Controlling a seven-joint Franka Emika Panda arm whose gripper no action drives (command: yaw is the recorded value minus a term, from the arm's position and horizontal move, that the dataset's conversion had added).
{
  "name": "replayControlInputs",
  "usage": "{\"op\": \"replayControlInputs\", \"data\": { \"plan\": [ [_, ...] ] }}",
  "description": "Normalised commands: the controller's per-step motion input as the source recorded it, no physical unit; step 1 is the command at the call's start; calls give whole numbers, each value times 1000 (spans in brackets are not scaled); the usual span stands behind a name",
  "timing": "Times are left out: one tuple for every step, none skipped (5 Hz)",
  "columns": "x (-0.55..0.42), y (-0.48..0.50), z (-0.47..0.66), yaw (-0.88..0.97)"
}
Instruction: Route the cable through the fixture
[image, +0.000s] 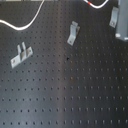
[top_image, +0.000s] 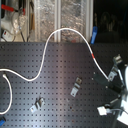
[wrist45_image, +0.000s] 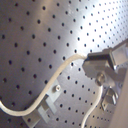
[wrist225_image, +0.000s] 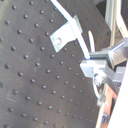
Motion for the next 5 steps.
{"op": "replayControlInputs", "data": {
  "plan": [
    [268, -399, 90, -380],
    [-64, -271, 261, 220],
    [-355, -121, 220, 577],
    [-495, 204, -325, 491],
    [-338, 612, -725, 0]
  ]
}}
